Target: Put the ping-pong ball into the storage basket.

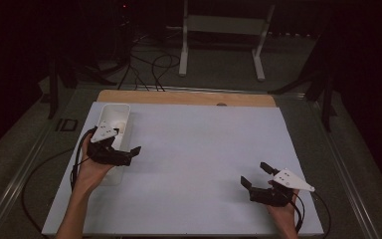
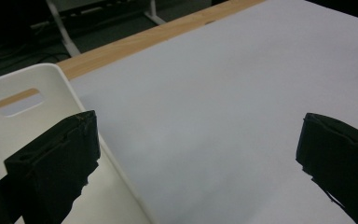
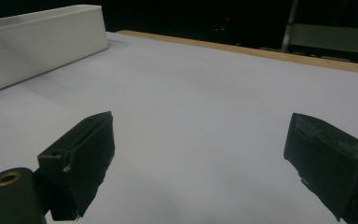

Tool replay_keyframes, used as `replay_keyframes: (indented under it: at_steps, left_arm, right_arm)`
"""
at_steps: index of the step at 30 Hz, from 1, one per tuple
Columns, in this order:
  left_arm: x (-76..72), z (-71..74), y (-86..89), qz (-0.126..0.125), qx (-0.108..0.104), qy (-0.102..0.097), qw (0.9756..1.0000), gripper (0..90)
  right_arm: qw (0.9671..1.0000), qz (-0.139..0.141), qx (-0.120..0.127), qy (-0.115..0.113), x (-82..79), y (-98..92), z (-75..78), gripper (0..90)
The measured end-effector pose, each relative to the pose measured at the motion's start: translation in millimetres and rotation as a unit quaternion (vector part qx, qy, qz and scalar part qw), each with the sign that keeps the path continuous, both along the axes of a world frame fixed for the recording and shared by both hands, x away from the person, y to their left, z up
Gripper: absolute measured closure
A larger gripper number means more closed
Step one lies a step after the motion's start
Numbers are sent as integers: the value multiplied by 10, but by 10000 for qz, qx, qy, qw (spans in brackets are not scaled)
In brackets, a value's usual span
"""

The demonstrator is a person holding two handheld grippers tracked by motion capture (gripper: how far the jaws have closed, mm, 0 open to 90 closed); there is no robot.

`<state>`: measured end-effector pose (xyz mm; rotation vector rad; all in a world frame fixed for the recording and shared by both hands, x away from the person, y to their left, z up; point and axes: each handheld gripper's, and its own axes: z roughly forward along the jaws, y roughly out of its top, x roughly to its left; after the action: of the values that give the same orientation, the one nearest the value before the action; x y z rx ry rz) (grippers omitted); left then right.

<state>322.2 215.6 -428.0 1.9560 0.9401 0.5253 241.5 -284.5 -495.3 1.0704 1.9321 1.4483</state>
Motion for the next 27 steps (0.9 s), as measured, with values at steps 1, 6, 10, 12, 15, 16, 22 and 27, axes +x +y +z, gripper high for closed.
replay_keyframes:
  at_steps: [1, 6, 10, 12, 15, 16, 22, 27]
  left_arm:
    - [-29, -4, 5, 19, -33, -30, 10000, 2]
    - [-79, -25, 16, 15, -130, -21, 9999, 7]
    - [-126, -36, 7, -26, -196, -45, 9998, 7]
    - [-154, -42, 8, -28, -218, -78, 9997, 7]
    - [-175, -44, 13, -22, -234, -98, 9997, 7]
    - [-191, -48, 22, -18, -256, -105, 9996, 7]
    - [-268, -100, 75, 59, -352, -200, 9992, 8]
    - [-307, -134, 110, 30, -447, -247, 9987, 8]
  right_arm:
    - [10000, 4, -15, 0, 1, 3, 3, 80]
    - [10000, -1, -28, -8, 30, 8, 3, 80]
    - [10000, -5, -19, 11, 38, -6, -6, 80]
    - [10000, -27, -7, 22, 37, -6, -4, 80]
    - [10000, -17, -12, 25, 38, -5, -1, 80]
    - [10000, -10, -38, 13, 49, 3, 0, 80]
    - [10000, 39, -44, 26, 78, 31, 6, 80]
    - [10000, 45, -49, 26, 77, 31, 10, 80]
